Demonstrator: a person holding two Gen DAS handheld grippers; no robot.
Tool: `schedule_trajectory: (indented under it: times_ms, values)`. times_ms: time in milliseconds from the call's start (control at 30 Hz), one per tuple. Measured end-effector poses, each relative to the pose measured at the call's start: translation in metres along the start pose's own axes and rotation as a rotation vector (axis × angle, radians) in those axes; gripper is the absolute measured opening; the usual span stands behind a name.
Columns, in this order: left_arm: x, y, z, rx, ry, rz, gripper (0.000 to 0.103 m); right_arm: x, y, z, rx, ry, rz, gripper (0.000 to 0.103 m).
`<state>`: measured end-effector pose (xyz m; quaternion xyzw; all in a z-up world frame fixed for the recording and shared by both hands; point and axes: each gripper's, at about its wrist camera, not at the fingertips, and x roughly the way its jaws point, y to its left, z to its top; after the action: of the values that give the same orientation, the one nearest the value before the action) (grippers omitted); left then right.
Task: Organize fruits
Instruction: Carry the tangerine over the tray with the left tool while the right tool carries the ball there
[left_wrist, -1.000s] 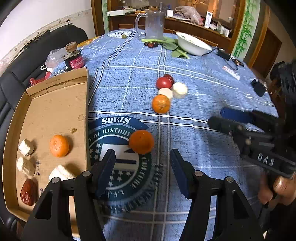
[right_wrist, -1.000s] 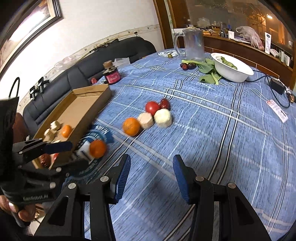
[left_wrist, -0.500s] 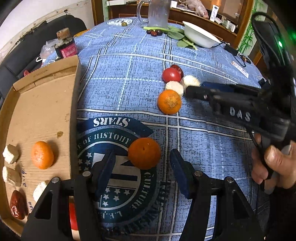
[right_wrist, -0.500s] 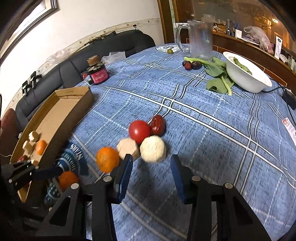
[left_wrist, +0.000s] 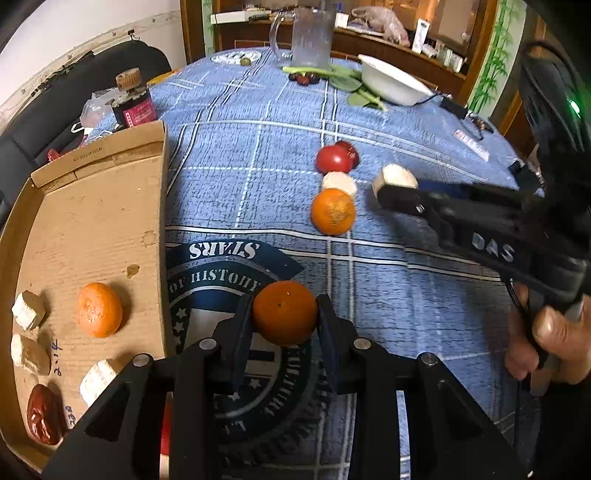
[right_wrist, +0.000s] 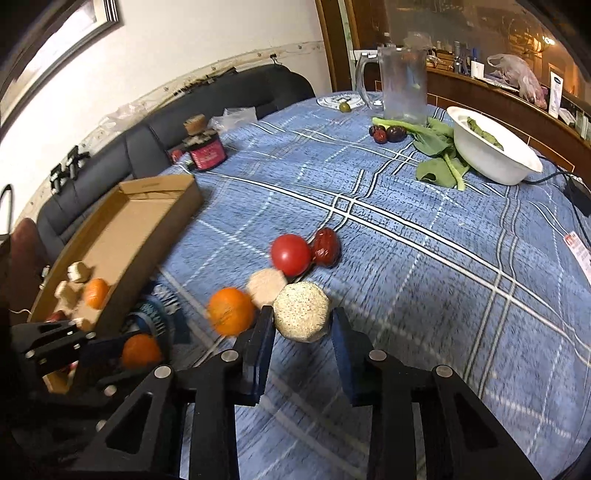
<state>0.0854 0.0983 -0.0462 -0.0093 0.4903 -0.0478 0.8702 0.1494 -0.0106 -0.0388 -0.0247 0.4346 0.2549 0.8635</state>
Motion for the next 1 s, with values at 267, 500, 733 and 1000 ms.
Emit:
schedule_trajectory:
  times_ms: [267, 500, 733, 1000]
  values:
    - [-0.029, -0.003, -0.007, 0.005, -0.049, -0.010, 0.031, -0.041, 0.017, -0.021, 0.020, -0.032, 0.059, 0.031]
    - [-0.052, 0.001, -0.016, 0.004, -0.087, 0.006, 0.031, -0.056, 0.037, -0.035, 0.000, -0.035, 0.082, 0.031]
    - [-0.067, 0.010, -0.025, -0.013, -0.110, 0.021, 0.031, -0.065, 0.057, -0.040, -0.028, -0.041, 0.101, 0.031]
    - [-0.078, 0.022, -0.034, -0.032, -0.128, 0.027, 0.031, -0.068, 0.075, -0.039, -0.057, -0.041, 0.110, 0.031]
